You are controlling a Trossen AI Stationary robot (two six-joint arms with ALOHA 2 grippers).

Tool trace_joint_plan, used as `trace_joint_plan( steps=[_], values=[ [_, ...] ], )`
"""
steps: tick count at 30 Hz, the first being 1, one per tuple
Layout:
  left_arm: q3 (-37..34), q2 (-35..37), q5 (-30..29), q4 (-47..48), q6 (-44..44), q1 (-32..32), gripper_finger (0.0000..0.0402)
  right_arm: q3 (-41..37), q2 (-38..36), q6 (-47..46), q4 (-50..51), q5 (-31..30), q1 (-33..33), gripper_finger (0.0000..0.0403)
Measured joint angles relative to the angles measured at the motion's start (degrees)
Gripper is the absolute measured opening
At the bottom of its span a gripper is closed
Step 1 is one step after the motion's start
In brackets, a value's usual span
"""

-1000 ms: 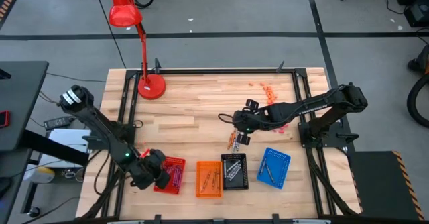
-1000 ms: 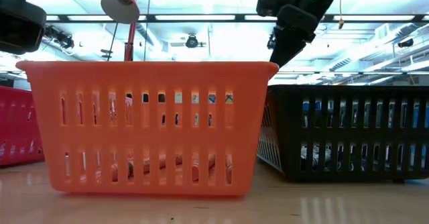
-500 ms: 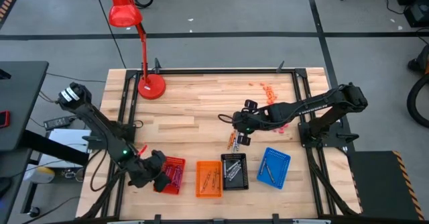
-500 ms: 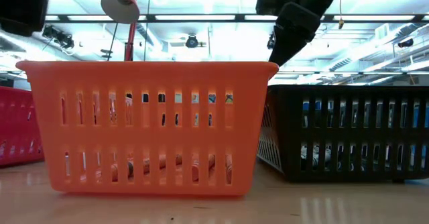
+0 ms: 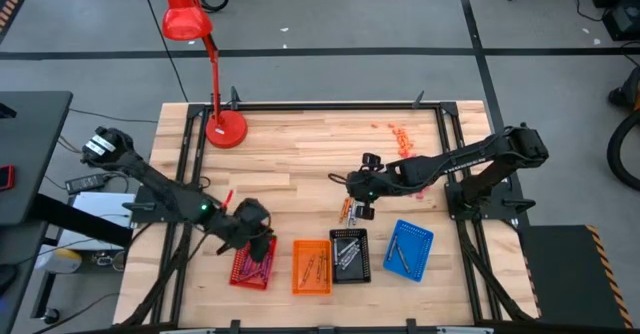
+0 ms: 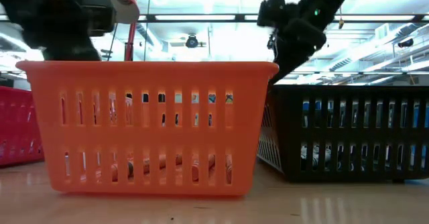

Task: Sort crayons
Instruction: Put the black crayon into the black bin

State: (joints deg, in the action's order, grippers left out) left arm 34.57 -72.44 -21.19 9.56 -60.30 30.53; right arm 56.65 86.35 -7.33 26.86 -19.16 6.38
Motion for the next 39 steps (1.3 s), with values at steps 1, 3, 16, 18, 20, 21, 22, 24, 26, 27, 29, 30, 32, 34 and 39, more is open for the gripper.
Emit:
trace_joint_plan(
  steps=[1,3,16,18,20,21,22,24,26,27,29,30,32,34,39],
  values=[
    [0.00,0.00,0.01,-0.02,2.50,-0.90,0.0121,-0.50,0.19,1.71,-0.32,1.17,-0.60,0.0109],
    [0.00,0.00,-0.62,-0.12,8.38,-2.70,0.0121,-1.33,0.81,4.82,0.56,3.24,-1.64,0.0109],
    [-0.02,-0.02,-6.14,-4.45,27.36,-10.86,0.0121,-1.29,10.42,-17.42,6.70,8.58,-3.30,0.0109],
    [-0.07,-0.02,-6.14,-5.36,29.74,-11.91,0.0121,-0.56,12.07,-21.43,7.17,8.66,-2.76,0.0109],
    [-0.03,-0.02,-6.17,-6.92,30.81,-12.69,0.0121,0.48,13.25,-24.78,7.54,8.78,-2.22,0.0109],
    [-0.02,-0.02,-6.14,-7.08,31.53,-13.02,0.0121,1.03,13.81,-26.18,7.64,8.93,-1.93,0.0109],
    [-0.02,-0.02,-6.10,-7.07,32.30,-13.29,0.0121,1.52,14.06,-27.46,7.91,9.34,-1.58,0.0109],
    [-0.02,-0.02,-6.08,-7.40,34.77,-13.92,0.0121,2.62,13.91,-30.24,8.96,10.02,-1.10,0.0109],
    [-0.02,-0.02,-6.10,-7.56,36.68,-14.41,0.0121,3.60,13.38,-33.16,9.05,10.38,-0.74,0.0109],
    [-0.02,-0.02,-6.11,-7.57,37.37,-14.70,0.0121,3.95,13.15,-34.51,9.67,10.72,-0.60,0.0109],
    [-0.02,-0.02,-6.10,-7.79,38.66,-15.09,0.0121,4.43,13.37,-36.49,8.92,11.19,-0.38,0.0109],
    [-0.02,-0.02,-6.10,-8.07,39.39,-15.20,0.0121,4.47,13.79,-37.23,8.60,11.24,-0.22,0.0109],
    [-0.02,-0.02,-6.10,-8.64,40.99,-15.37,0.0121,4.46,15.20,-38.80,8.93,11.46,-0.01,0.0109],
    [-0.02,-0.02,-6.10,-8.83,42.15,-15.37,0.0121,4.37,16.63,-39.99,8.82,11.55,0.41,0.0109],
    [-0.03,-0.02,-6.08,-8.86,43.21,-15.19,0.0121,4.52,17.52,-42.31,8.32,10.60,1.52,0.0109]
  ],
)
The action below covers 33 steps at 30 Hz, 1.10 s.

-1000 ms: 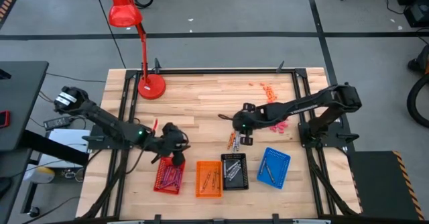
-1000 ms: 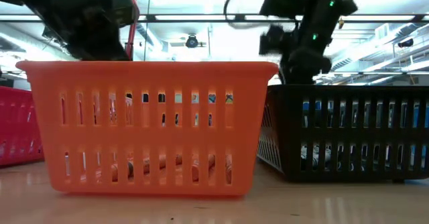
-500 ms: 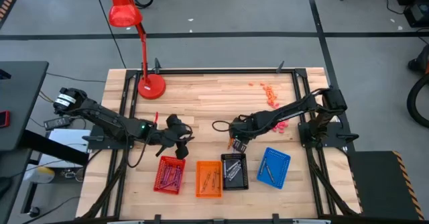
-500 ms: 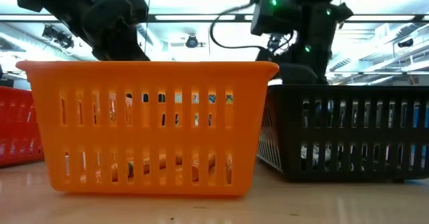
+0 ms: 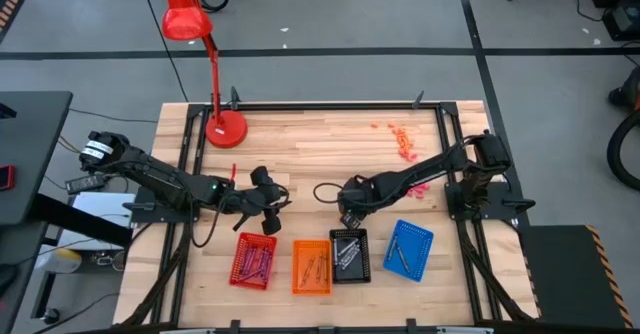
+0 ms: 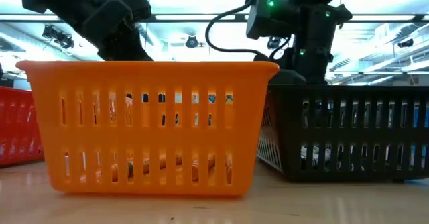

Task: Sort crayons
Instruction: Put the black crayon into the black bin

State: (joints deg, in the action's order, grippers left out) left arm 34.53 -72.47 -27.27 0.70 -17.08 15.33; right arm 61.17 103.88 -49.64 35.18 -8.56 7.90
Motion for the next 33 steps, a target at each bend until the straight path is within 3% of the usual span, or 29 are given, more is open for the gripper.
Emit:
trace_joint_plan(
  steps=[22,33],
  values=[
    [0.01,0.00,0.09,-1.79,2.02,0.00,0.0121,-0.55,0.09,-6.29,5.44,-2.04,0.09,0.0109],
    [0.01,0.00,0.09,-2.68,6.38,0.00,0.0121,-0.63,-2.21,-12.59,5.95,2.09,0.09,0.0109]
  ],
)
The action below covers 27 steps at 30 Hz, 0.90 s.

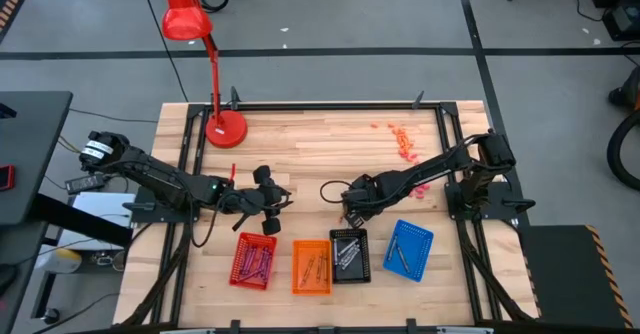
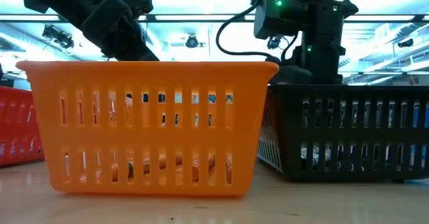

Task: Sort crayons
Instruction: Put the black crayon into the black bin

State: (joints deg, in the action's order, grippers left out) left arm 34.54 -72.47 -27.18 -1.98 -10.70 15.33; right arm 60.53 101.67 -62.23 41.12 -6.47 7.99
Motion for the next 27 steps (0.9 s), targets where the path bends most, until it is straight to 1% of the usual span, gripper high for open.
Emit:
trace_joint_plan(
  steps=[9,12,16,19,23,27],
  values=[
    [0.00,0.00,0.00,0.02,4.50,0.00,0.0121,0.07,-0.22,-6.01,-2.85,1.12,0.11,0.0109],
    [0.00,0.00,0.00,0.02,4.52,0.00,0.0121,0.11,-0.24,-9.35,-2.75,0.43,0.11,0.0109],
    [0.00,0.00,0.00,0.02,5.04,0.00,0.0121,0.11,-0.09,-11.45,-3.13,-2.12,0.13,0.0109],
    [0.00,0.00,0.00,0.03,5.14,0.00,0.0121,0.11,0.02,-11.74,-3.54,-2.49,0.15,0.0109],
    [0.00,0.00,0.00,0.04,5.14,0.00,0.0121,0.11,0.02,-12.23,-4.63,-4.96,0.78,0.0112],
    [0.00,0.00,0.00,0.04,5.14,0.00,0.0121,0.13,1.58,-12.70,-4.72,-5.42,1.13,0.0117]
  ],
)
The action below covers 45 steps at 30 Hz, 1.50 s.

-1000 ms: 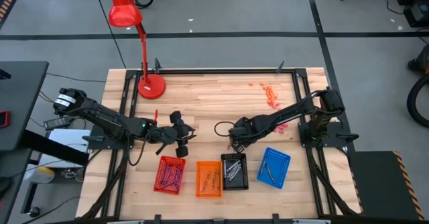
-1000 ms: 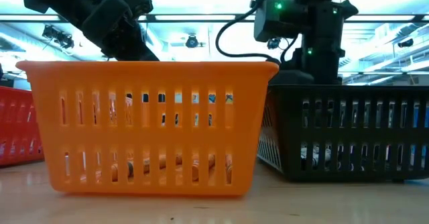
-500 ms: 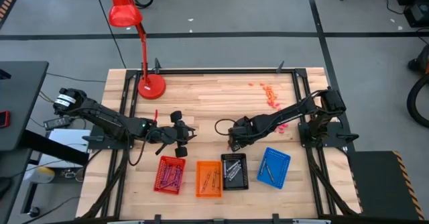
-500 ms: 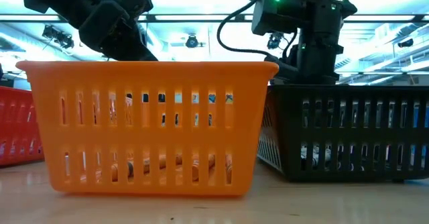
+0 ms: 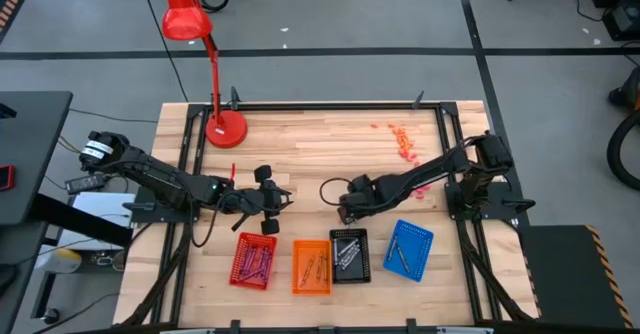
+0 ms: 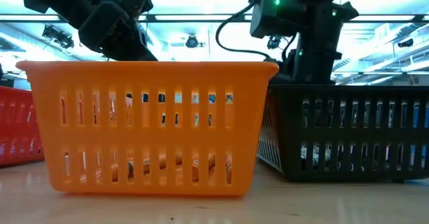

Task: Sort crayons
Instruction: Put the black crayon into the black bin

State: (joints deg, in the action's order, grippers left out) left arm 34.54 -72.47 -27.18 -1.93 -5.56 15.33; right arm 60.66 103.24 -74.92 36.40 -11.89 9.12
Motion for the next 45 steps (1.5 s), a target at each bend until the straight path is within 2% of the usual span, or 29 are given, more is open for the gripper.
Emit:
trace_joint_plan(
  steps=[6,13,25,30,33,37,45],
  values=[
    [0.00,0.00,0.00,0.07,0.00,0.00,0.0121,0.42,3.94,0.05,-0.32,0.12,0.25,0.0129],
    [0.00,0.00,0.00,0.66,0.05,0.00,0.0121,0.15,2.95,3.23,-0.14,-0.06,0.33,0.0127],
    [-0.03,-0.01,0.00,0.29,2.72,-0.16,0.0121,0.09,2.97,11.37,-0.44,-0.12,0.20,0.0042],
    [-3.15,-0.83,0.79,-8.09,7.39,-0.05,0.0121,-0.01,2.05,14.41,-0.89,-0.16,0.20,0.0020],
    [-7.18,-1.89,5.23,-18.92,9.35,-0.27,0.0121,-0.27,0.87,15.58,-0.57,-1.02,0.18,0.0022],
    [-11.74,-2.38,5.90,-29.57,9.55,-0.77,0.0121,-0.26,-1.09,17.02,-0.42,-3.37,0.14,0.0028],
    [-12.96,-3.54,6.03,-32.20,5.79,-2.36,0.0121,-0.24,-4.74,20.24,-4.39,-9.29,0.49,0.0029]
  ],
)
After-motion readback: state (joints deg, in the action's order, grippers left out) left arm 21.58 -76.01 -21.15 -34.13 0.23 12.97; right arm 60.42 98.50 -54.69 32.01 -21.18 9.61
